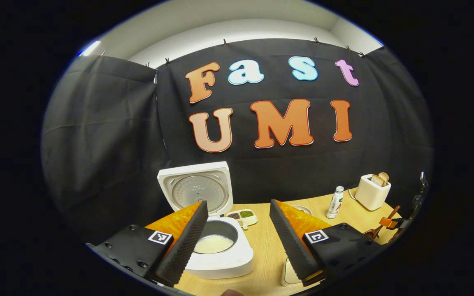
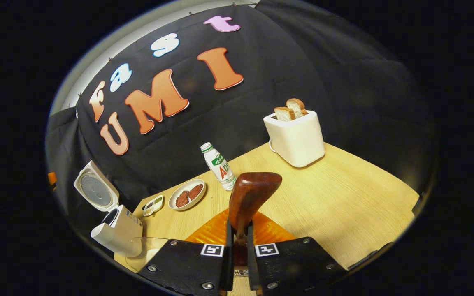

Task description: Close the left gripper, press the button to open the rice cooker; take a wooden spoon from the chopstick holder with the right hand, scoop a spoonful of rice and pour it into the rice cooker, then put the wooden spoon back into the chopstick holder.

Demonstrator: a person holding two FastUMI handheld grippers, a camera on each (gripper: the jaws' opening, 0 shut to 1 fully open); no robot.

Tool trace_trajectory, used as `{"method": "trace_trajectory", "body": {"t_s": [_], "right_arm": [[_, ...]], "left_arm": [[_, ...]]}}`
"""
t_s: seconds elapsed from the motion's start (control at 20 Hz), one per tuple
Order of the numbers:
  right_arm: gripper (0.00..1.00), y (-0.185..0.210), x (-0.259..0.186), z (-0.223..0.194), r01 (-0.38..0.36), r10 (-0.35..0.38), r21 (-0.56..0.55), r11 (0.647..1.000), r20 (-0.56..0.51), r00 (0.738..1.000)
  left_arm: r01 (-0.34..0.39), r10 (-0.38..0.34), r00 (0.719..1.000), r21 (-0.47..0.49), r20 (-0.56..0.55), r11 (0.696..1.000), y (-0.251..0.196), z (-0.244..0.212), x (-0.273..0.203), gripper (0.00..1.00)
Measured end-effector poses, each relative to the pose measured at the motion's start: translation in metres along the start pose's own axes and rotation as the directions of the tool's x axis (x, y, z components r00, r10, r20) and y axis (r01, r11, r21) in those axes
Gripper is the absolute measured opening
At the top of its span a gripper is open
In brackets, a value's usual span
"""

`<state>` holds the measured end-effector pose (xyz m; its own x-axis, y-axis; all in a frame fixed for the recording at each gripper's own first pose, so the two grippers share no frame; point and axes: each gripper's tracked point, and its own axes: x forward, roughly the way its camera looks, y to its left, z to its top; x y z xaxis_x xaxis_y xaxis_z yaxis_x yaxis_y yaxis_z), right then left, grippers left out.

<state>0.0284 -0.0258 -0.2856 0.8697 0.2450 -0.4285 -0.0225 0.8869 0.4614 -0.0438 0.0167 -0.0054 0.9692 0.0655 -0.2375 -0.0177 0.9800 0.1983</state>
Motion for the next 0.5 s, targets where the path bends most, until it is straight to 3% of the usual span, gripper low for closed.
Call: {"method": "trace_trajectory", "body": {"t_s": [0.15,0.35,0.45,0.5], "right_arm": [[0.17,-0.007,-0.001,-0.023,0.002,-0.002,0.008,1.0,-0.049,0.999],[0.25,-0.011,0.0,-0.015,0.025,-0.024,0.026,0.999,-0.055,0.998],[0.35,-0.019,-0.004,-0.021,0.058,-0.055,0.023,0.998,-0.104,0.993],[0.47,-0.024,-0.01,-0.023,0.073,-0.071,0.014,0.997,-0.125,0.99]], "left_arm": [[0.009,-0.009,1.0,0.004,0.004,1.0,-0.004,0.001,0.002,1.0],[0.017,-0.017,1.0,-0.021,0.006,1.0,-0.002,0.002,0.008,1.0],[0.015,-0.015,1.0,-0.039,0.01,0.999,0.005,0.007,0.014,1.0],[0.013,-0.012,1.0,-0.054,0.01,0.998,0.01,0.009,0.017,1.0]]}}
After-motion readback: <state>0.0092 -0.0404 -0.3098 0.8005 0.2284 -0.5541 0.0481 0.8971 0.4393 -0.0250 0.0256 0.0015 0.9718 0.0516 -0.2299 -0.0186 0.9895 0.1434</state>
